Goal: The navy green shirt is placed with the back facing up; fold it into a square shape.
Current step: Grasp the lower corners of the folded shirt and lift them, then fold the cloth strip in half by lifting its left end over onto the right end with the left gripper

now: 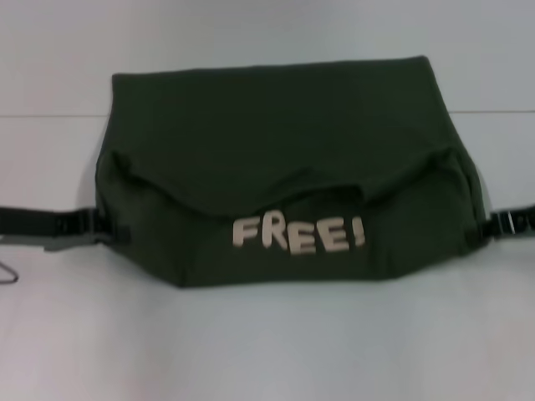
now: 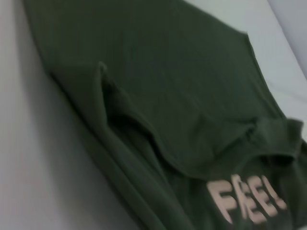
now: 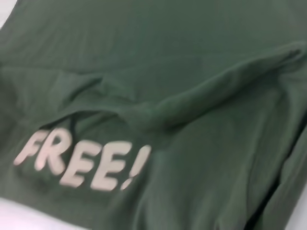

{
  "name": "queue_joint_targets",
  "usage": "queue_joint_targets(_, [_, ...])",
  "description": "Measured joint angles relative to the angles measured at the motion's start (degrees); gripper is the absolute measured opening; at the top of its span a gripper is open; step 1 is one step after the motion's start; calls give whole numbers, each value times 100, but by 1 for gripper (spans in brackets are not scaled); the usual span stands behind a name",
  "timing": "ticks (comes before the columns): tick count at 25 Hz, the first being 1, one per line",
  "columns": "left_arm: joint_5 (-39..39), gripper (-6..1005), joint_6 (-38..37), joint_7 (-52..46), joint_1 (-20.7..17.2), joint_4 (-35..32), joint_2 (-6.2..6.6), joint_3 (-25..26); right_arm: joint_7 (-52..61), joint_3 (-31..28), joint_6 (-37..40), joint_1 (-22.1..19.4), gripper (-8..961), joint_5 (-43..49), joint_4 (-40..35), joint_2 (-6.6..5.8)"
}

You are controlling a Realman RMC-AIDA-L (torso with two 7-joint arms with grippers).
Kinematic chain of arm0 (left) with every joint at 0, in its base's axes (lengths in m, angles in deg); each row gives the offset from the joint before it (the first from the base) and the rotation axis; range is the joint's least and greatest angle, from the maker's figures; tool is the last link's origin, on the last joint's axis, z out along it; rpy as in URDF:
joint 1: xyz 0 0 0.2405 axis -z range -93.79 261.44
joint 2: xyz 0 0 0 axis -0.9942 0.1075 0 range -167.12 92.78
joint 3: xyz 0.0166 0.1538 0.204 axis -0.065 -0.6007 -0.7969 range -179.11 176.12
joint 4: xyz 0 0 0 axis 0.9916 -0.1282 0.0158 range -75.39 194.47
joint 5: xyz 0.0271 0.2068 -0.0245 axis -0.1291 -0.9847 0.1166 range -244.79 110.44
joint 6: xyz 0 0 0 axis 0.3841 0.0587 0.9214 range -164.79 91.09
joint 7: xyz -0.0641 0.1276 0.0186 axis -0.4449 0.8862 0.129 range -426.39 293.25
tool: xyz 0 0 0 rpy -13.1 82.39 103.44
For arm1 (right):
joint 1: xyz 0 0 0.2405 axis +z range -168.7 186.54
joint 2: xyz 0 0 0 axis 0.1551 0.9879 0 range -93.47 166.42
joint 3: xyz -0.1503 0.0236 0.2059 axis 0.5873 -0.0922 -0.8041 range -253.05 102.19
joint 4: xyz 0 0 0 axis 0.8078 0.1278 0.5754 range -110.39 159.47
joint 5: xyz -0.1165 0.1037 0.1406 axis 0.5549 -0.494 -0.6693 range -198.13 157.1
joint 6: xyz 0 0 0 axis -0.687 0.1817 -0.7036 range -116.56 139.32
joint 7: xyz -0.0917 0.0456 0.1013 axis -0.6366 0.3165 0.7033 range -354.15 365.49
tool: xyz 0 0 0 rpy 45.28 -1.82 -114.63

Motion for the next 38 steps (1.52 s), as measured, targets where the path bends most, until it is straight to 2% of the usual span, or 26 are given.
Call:
queue_joint_targets(4, [-303, 13, -1176, 58, -183, -454, 19, 48, -73, 56, 1125, -263, 36, 44, -438, 34])
queue_joint_targets(6, [-361, 13, -1409, 74, -236, -584, 14, 50, -136, 65, 1616, -412, 36, 118, -594, 60])
queue_joint_targets(9, [-445, 13, -2472, 264, -569, -1111, -62, 75, -201, 66, 1994, -637, 36, 267, -710, 84])
queue_joint_targets(14, [-455, 14, -3029, 589, -861, -1302, -133, 226, -452, -11, 2401, -927, 37, 304, -735, 58])
queue_joint_targets(18, [-449, 14, -2980, 666, -837, -1242, -80, 614, -655, -415, 2428, -889, 37, 233, -674, 39])
queue_joint_targets(21, [-415, 14, -2853, 606, -658, -1205, -40, 968, -780, -849, 2505, -773, 38, -158, -653, 7])
queue_joint_targets(25, [-411, 14, -2352, 313, -327, -1017, 36, 1332, -729, -1354, 2329, -667, 38, -977, -637, -121])
queue_joint_targets(28, [-410, 14, -1765, 106, -56, -743, 107, 1343, -634, -1594, 1512, -648, 39, -1418, -524, -164])
queue_joint_targets(31, [-441, 14, -1025, 38, 298, -285, 208, 1290, -655, -1581, 601, -582, 39, -1655, -192, -168])
queue_joint_targets(33, [-460, 14, -522, -23, 498, -4, 248, 1212, -716, -1557, 4, -465, 39, -1680, 67, -146])
queue_joint_targets(34, [-460, 14, -273, -74, 586, 96, 258, 1165, -827, -1540, -656, -335, 39, -1675, 308, -72])
queue_joint_targets(35, [-461, 14, -28, -128, 641, 174, 256, 1092, -827, -1540, -656, -335, 40, -1675, 308, -72])
queue_joint_targets(38, [-463, 14, 1000, -442, 774, 338, 158, 726, -1035, -1393, -1738, -162, 40, -1649, 573, 110])
